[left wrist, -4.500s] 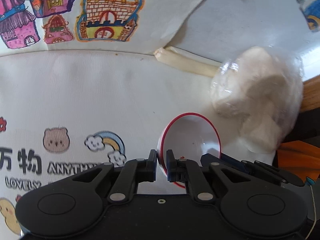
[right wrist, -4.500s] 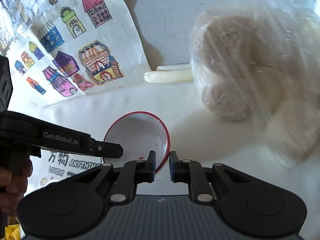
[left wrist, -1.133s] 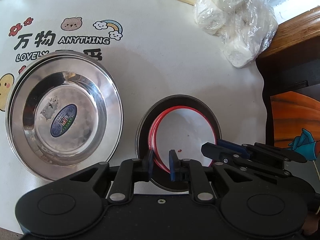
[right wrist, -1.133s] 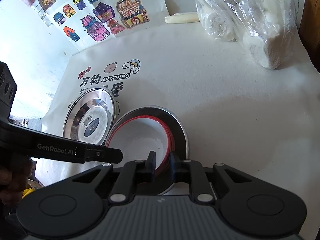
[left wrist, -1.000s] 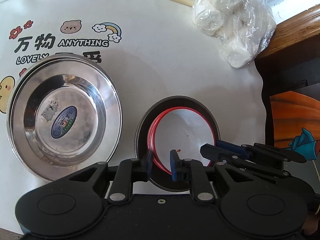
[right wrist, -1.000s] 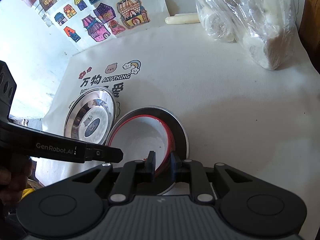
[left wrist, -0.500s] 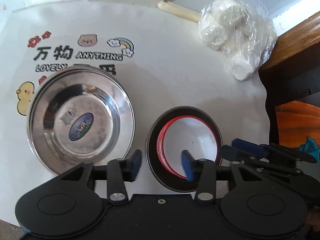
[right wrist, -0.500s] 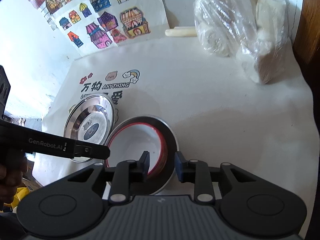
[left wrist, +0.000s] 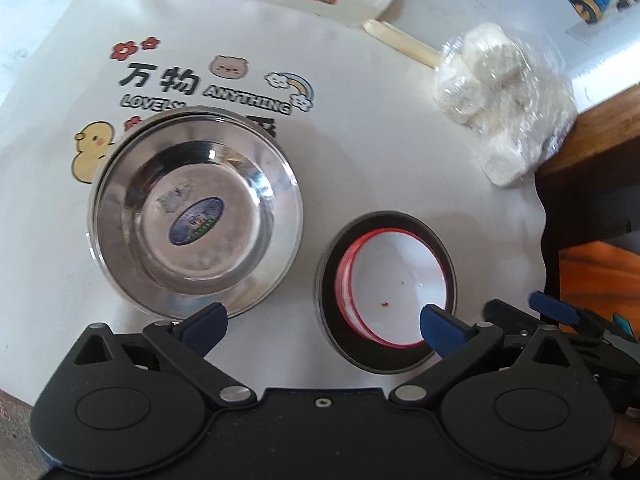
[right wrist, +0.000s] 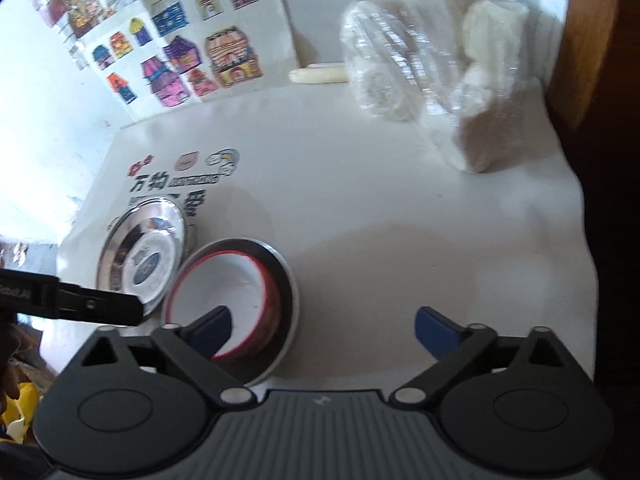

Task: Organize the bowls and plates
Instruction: 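Move both grippers to the steel bowl rim and close on it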

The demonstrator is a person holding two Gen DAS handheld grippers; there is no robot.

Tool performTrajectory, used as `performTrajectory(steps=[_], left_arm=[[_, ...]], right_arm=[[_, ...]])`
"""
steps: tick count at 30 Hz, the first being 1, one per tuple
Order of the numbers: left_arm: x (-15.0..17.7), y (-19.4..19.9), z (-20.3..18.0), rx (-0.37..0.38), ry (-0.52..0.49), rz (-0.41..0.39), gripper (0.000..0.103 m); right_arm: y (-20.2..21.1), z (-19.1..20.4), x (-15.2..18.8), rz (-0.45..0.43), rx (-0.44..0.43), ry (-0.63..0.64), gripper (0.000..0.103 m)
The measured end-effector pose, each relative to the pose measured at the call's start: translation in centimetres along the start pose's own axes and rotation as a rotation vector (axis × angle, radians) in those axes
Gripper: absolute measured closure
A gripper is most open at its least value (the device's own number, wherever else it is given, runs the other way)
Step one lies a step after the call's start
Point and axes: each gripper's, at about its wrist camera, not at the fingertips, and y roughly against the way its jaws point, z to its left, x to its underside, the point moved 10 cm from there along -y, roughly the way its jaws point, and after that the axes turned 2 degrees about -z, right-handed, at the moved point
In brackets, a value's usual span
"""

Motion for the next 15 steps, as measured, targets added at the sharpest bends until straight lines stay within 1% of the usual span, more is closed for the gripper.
performTrajectory(steps=[4,10,15], left_arm=[[-0.3,0.8,0.3,-0.019,-0.021,-0.033,0.001],[-0.7,1.6,1.2,-0.042,-0.067,-0.032,0.001],[-1.2,2.4,1.6,-0.018,-0.113,-0.034,0.001]], right_arm=[[0.3,-1.1,0.0,-0.022,0.032,-0.027,0.000],[0.5,-1.1,0.0,-0.049,0.058,-0.042,0.000],[1.4,-0.8,0.1,-0.100,0.132,-0.031,0.000]])
